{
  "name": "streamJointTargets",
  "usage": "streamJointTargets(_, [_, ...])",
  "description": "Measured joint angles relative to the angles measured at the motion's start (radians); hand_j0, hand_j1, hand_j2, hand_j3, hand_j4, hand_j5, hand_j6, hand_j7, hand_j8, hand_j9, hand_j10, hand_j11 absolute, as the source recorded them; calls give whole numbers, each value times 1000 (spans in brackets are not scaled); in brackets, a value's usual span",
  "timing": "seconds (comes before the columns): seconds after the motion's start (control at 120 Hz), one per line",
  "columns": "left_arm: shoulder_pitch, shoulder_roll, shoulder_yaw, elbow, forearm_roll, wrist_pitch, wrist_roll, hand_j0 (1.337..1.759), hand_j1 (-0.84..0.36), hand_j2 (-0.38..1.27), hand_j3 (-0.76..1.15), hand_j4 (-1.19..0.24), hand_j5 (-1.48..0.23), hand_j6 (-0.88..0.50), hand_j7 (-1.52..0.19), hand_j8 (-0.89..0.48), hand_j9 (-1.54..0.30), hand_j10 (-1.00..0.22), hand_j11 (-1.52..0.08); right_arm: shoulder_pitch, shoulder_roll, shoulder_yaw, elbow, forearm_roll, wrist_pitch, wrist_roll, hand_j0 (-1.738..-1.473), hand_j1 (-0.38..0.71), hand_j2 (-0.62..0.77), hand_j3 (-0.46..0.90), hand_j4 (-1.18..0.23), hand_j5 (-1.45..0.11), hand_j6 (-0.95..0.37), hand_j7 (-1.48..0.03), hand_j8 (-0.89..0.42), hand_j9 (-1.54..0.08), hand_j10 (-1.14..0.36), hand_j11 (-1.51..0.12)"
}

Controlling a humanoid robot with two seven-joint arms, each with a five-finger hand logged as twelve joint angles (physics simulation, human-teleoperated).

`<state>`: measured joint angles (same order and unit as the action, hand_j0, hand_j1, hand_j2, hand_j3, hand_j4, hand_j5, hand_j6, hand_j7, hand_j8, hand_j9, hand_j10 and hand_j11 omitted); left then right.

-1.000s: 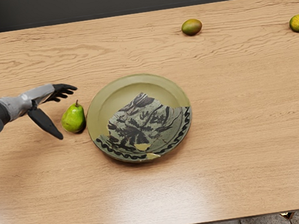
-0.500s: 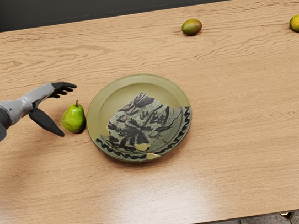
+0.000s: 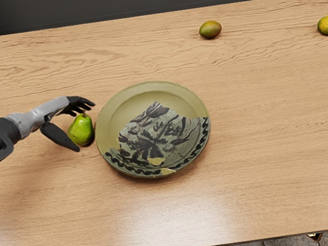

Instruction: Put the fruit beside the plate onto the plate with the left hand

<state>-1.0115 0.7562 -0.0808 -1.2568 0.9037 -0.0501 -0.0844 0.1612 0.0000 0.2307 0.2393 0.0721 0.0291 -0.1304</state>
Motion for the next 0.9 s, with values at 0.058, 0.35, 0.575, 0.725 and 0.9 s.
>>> streamJointTargets(0.058, [0, -3, 0, 2, 0, -1, 0, 1658, 7, 62, 0, -292, -375, -293, -374, -293, -374, -291, -374, 0, 0, 0, 0, 0, 0, 0, -1658, -317, -6, 0, -26, -34, -26, -35, -26, -34, -26, -34])
streamJointTargets(0.35, [1, -15, 2, 29, 1, -1, 0, 1658, -33, 69, 0, -325, -418, -326, -417, -326, -417, -324, -417, 0, 0, -1, 0, 0, 1, 0, -1658, -317, -6, 0, -26, -34, -26, -34, -26, -34, -26, -34])
streamJointTargets(0.575, [1, -21, 5, 47, 1, -1, 0, 1658, -49, 71, 0, -339, -436, -340, -436, -339, -435, -338, -435, 0, 0, -1, 0, 0, 1, 0, -1658, -317, -6, 0, -26, -34, -26, -34, -26, -34, -26, -34])
streamJointTargets(0.725, [2, -21, 8, 57, 1, -1, 0, 1658, -60, 73, 0, -348, -448, -348, -447, -348, -447, -347, -447, 0, 0, -1, 0, 0, 2, 0, -1658, -317, -6, 0, -26, -35, -26, -35, -26, -35, -26, -35])
streamJointTargets(0.9, [2, -22, 9, 65, 1, -2, 0, 1658, -80, 77, 0, -364, -469, -365, -468, -364, -468, -363, -468, 0, 0, -1, 0, 0, 2, 0, -1658, -317, -6, 0, -27, -35, -26, -35, -26, -35, -27, -35])
